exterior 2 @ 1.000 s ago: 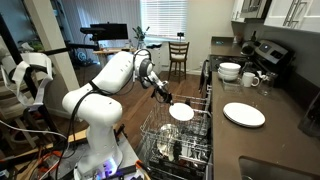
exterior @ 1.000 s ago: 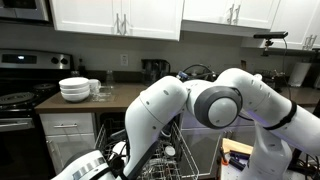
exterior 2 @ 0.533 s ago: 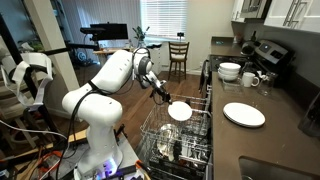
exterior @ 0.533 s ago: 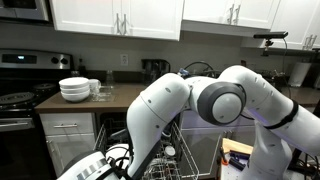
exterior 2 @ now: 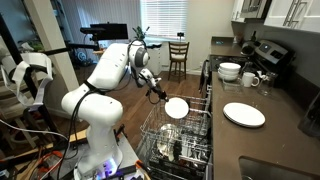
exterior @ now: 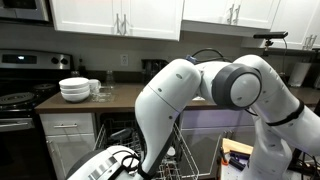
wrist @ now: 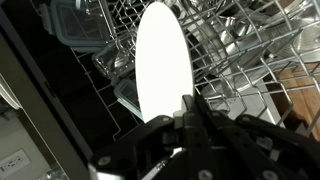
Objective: Put one white plate inside the dishwasher
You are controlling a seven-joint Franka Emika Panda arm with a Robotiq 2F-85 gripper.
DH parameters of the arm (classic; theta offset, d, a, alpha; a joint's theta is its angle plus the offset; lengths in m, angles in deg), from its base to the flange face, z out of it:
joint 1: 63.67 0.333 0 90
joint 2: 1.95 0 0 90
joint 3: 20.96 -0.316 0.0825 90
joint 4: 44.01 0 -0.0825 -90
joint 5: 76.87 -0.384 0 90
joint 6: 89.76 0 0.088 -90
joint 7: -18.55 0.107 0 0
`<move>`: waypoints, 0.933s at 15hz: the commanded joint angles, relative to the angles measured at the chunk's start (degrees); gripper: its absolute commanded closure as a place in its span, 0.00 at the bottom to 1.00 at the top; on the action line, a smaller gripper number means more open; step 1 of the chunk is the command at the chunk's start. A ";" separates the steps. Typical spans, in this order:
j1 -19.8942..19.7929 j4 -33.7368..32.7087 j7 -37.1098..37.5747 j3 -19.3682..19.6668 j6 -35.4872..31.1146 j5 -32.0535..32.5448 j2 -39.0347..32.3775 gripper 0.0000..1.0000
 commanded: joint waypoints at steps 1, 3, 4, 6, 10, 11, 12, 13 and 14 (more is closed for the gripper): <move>-0.08 -0.09 0.10 -0.17 0.20 0.07 -0.04 0.96; -0.10 0.08 0.31 -0.13 0.17 0.10 0.00 0.96; -0.11 0.14 0.40 -0.13 0.16 0.10 0.00 0.99; 0.14 0.63 0.98 -0.48 1.65 -1.38 0.62 0.99; 1.61 0.32 1.40 -0.75 6.65 -4.74 1.21 0.99; 1.91 0.26 1.40 -0.88 8.10 -5.53 1.39 0.99; 2.23 0.32 1.41 -0.99 9.28 -6.16 1.67 0.99; 2.71 0.52 1.70 -0.99 10.43 -6.72 2.18 0.99; 3.14 0.85 2.01 -1.02 11.04 -6.74 2.70 0.99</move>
